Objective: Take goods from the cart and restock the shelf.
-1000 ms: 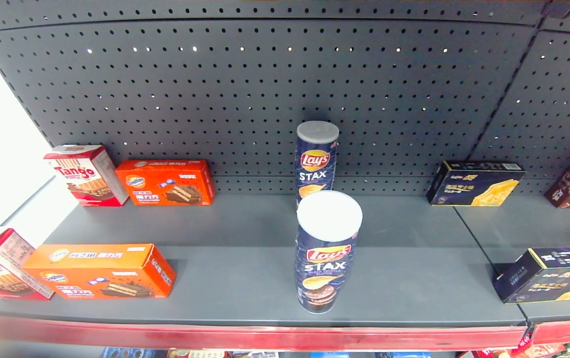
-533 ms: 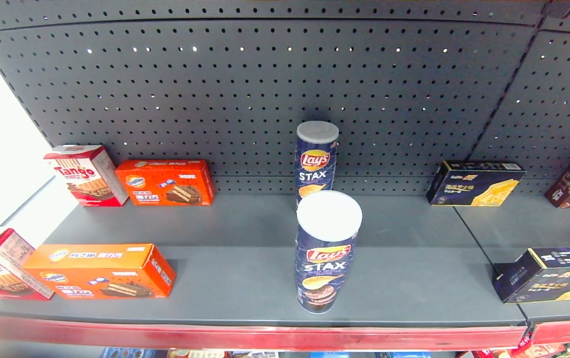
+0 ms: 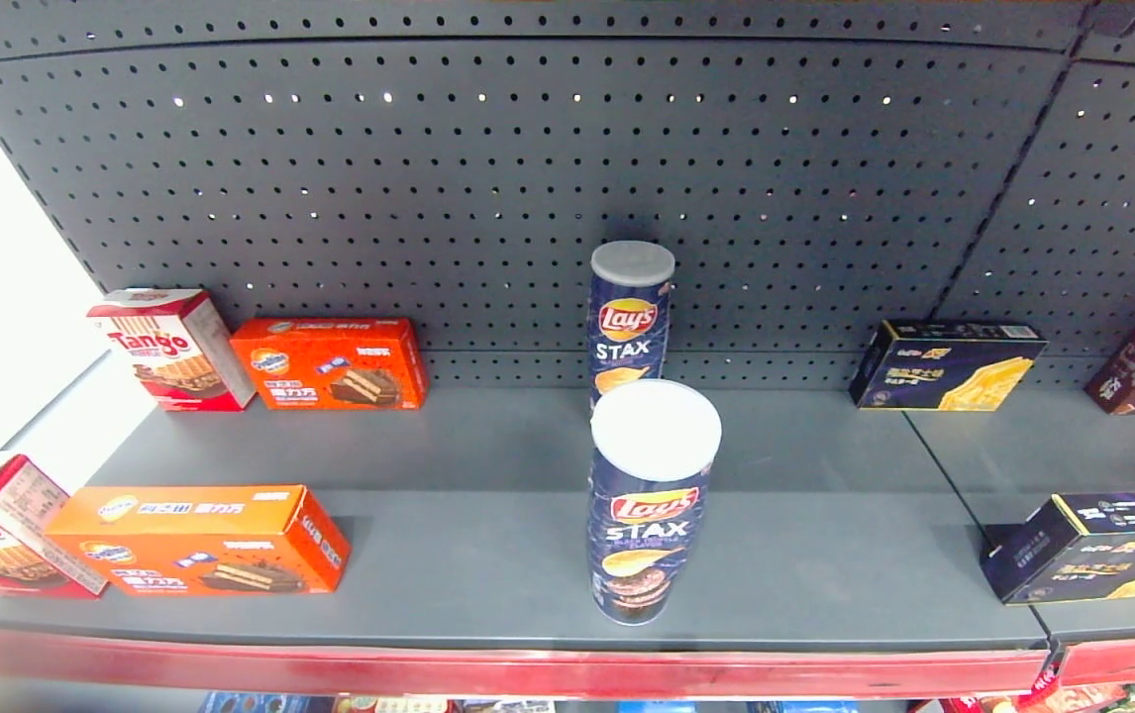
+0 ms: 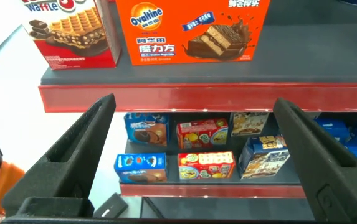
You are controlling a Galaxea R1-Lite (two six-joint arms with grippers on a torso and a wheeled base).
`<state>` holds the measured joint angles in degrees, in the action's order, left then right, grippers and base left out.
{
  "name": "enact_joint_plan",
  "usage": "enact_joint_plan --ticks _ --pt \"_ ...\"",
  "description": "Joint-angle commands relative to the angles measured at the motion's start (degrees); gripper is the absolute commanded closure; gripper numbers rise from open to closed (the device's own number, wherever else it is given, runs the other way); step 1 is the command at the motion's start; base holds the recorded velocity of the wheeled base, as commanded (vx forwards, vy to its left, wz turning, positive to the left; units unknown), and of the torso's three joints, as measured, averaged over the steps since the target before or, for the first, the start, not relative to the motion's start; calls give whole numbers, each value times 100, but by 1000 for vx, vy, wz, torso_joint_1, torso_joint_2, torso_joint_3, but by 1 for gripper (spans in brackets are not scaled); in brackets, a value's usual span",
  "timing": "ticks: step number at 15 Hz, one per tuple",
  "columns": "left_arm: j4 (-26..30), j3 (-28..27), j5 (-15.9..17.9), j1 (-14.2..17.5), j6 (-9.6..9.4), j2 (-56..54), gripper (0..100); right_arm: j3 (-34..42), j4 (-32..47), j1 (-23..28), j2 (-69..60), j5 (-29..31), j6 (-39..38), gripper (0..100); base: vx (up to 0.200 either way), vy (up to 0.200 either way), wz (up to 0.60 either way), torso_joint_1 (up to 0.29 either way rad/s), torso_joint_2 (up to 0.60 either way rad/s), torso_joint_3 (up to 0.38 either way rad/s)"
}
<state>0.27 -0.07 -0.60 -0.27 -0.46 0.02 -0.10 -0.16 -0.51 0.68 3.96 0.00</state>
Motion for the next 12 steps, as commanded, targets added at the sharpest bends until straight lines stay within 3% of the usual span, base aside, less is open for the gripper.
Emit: enact_joint_plan --ticks 1,4,11,12 --pt "0 -1 16 0 2 -2 0 1 -2 -2 20 -9 0 0 0 0 0 0 0 0" --pt "0 -1 25 0 29 -2 0 1 -2 -2 20 -9 0 0 -133 0 0 5 3 2" --pt "0 -1 -2 0 11 -2 0 10 -2 -2 20 -9 -9 0 0 0 0 0 0 0" --pt "0 7 -11 0 29 -2 0 1 -2 -2 11 -9 -9 0 0 -200 0 2 2 7"
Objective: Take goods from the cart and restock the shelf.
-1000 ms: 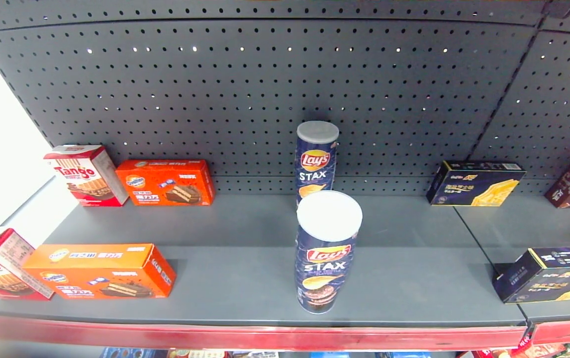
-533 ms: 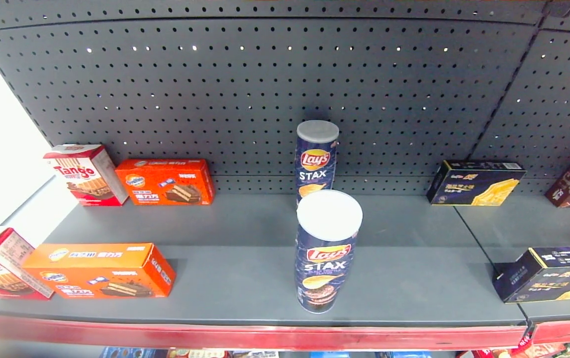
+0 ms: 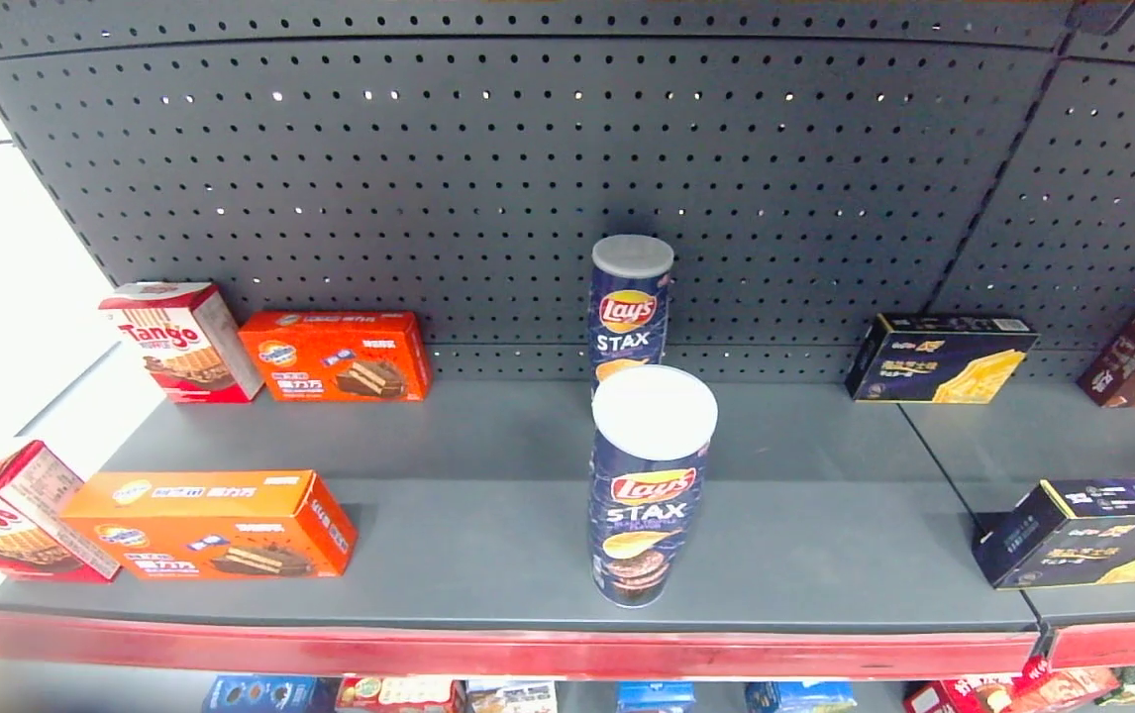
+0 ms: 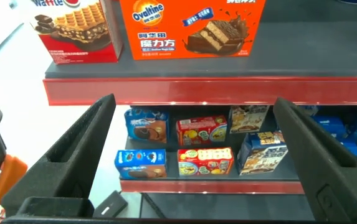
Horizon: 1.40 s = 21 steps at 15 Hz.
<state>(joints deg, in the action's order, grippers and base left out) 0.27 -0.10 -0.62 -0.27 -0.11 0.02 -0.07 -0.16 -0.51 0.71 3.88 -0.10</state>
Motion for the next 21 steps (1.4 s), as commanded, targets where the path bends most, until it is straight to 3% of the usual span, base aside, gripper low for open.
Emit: enact_joint_plan --ticks 1,21 --pt "0 1 -8 9 37 -2 0 -1 -11 -2 8 -1 1 0 0 -200 0 2 2 2" --pt "0 1 1 0 37 -2 0 -1 -2 -2 8 -1 10 0 -20 0 0 0 0 1"
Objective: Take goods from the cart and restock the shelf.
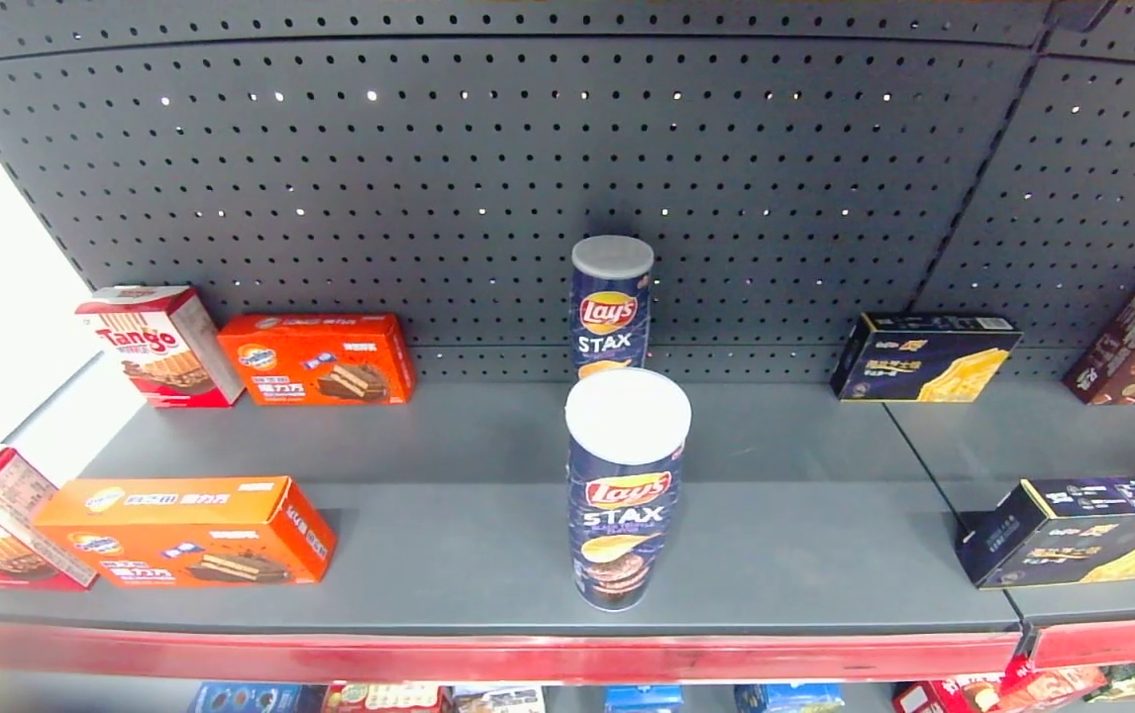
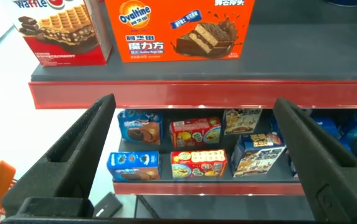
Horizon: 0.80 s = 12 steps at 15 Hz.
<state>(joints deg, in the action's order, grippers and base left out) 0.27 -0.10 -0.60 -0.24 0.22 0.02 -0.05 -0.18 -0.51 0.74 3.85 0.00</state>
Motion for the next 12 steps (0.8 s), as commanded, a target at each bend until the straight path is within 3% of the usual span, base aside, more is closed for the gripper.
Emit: enact_joint_plan --ticks 1,12 --pt "0 1 -2 7 4 -2 0 -4 -8 -2 5 1 0 0 0 0 0 0 0 0" --pt "0 1 -2 7 4 -2 0 5 -8 -2 5 1 -9 0 -18 0 0 1 0 0"
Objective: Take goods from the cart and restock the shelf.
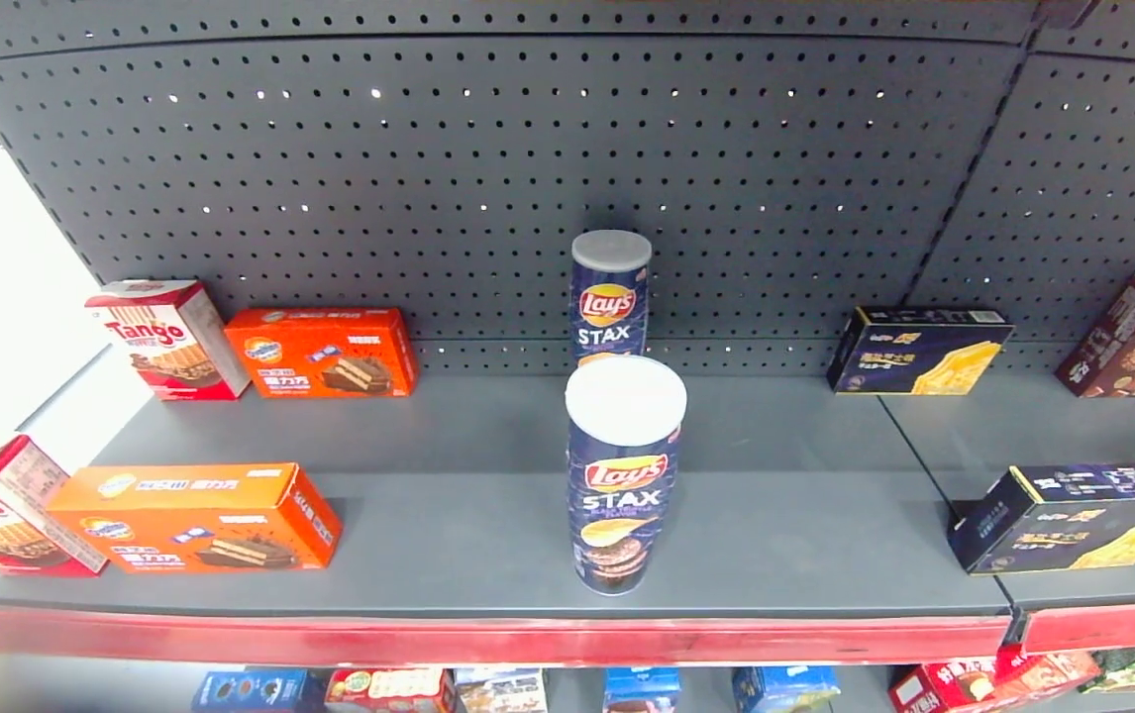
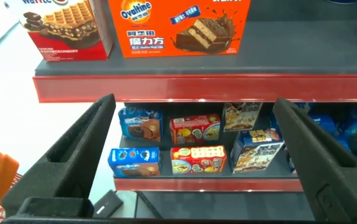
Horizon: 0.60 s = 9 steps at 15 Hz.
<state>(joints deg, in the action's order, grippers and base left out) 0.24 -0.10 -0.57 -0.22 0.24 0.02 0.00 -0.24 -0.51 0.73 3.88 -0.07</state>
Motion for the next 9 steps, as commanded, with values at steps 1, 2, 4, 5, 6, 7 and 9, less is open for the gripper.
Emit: enact_joint_plan --ticks 1,2,4,5,6,7,9 --pt "2 1 -4 -4 2 -2 0 0 -2 -2 6 -1 -1 0 0 0 0 0 0 0" --pt "2 1 -4 -4 2 -2 0 0 -2 -2 6 -1 -1 0 0 0 0 0 0 0" --pt "2 1 -4 -4 2 -2 0 0 -2 -2 6 -1 -1 0 0 0 0 0 0 0" --pt "2 1 -4 4 2 -2 0 0 -2 -2 15 -1 7 0 0 0 0 0 0 0" --pt "2 1 -4 4 2 -2 0 0 -2 -2 15 -1 7 0 0 0 0 0 0 0" --pt "2 1 -4 4 2 -2 0 0 -2 -10 6 -1 -1 0 0 0 0 0 0 0" --pt "2 1 -4 -4 2 -2 0 0 -2 -2 6 -1 -1 0 0 0 0 0 0 0"
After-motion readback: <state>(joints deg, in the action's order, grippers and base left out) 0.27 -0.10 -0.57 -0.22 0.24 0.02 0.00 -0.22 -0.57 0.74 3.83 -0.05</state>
